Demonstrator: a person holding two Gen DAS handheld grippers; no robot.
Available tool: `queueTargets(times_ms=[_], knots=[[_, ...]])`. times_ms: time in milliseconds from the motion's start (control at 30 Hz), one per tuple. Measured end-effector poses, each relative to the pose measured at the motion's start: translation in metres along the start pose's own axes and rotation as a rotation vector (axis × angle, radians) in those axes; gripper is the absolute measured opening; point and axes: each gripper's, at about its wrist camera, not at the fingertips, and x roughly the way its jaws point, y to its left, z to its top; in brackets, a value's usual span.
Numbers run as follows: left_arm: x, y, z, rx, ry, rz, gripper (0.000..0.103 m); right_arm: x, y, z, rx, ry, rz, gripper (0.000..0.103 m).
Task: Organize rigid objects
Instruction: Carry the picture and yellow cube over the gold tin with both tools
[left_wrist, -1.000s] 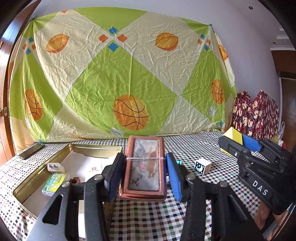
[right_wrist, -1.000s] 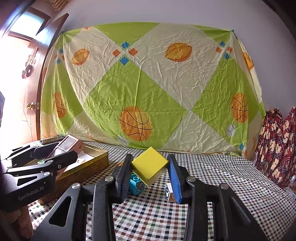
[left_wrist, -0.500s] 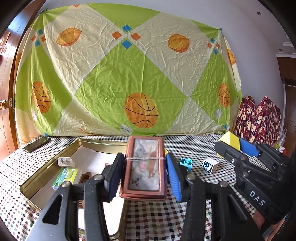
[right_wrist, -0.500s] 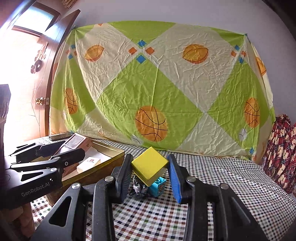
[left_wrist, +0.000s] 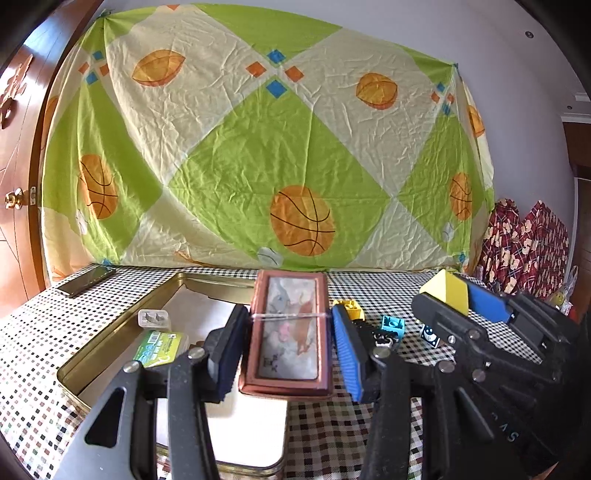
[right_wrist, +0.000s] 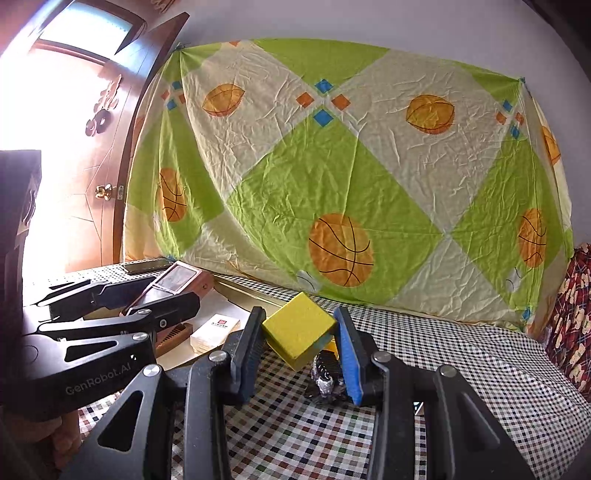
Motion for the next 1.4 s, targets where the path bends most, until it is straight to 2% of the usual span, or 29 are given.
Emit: queueTargets(times_ms=[633, 1000, 1267, 1400], knots=[[-0.002, 0.049, -0.001, -0.057, 0.019, 0.072, 0.046, 0.032, 0.034, 0.011, -0.040, 0.039, 0.082, 0.041], [0.002, 0.068, 0.003, -0.073, 0.042, 0.104, 0.046, 0.046, 0.037, 0.013, -0.026, 0.065, 0.112, 0.040], [0.013, 0.087, 0.008, -0.062, 0.079, 0.162, 0.046, 0.069, 0.060, 0.021, -0.052, 0.106, 0.187, 0.041], [0.023, 0.096, 0.011, -0.054, 0.110, 0.180, 0.046, 0.087, 0.068, 0.027, -0.070, 0.166, 0.218, 0.041]])
